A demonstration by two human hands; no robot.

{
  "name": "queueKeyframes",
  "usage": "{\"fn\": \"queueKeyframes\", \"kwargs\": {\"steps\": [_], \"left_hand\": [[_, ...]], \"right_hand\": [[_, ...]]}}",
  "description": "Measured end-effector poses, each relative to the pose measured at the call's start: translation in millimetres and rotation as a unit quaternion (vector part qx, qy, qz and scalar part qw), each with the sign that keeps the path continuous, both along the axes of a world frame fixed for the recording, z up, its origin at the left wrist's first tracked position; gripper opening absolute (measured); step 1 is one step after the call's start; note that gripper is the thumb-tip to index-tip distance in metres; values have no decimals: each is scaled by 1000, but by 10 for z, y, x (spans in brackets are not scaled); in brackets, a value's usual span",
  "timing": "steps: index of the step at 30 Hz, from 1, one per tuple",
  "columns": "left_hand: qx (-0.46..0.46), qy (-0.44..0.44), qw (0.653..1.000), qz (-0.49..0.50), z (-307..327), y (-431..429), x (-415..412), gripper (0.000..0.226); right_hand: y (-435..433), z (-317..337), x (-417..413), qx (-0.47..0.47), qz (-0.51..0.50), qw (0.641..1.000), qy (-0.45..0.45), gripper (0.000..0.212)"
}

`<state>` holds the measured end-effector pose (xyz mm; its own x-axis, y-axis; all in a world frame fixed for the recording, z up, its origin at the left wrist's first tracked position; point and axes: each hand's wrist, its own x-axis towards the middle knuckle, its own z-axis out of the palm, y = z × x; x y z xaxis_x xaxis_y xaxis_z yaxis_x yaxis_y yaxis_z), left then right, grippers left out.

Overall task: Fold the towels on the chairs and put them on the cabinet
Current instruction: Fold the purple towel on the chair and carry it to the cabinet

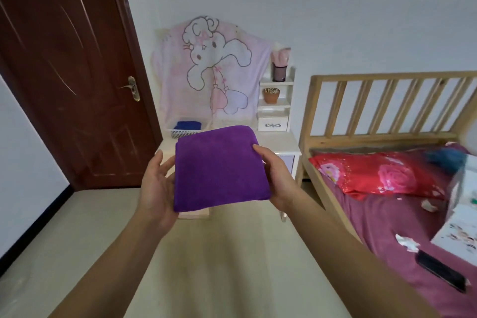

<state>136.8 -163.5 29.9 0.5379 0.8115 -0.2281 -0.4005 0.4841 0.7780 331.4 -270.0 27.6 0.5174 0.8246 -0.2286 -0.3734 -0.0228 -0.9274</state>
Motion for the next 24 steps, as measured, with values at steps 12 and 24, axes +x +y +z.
{"fn": "queueKeyframes", "kwargs": {"steps": [12, 24], "left_hand": [[18, 87, 995, -41, -36, 2855, 947, 41], [40, 251, 966, -42, -953, 5323, 2655, 27]], "right_hand": [[2639, -81, 804, -23, -37, 999, -25, 41], [5151, -1054, 2428, -100, -70, 993, 6, 40]]}}
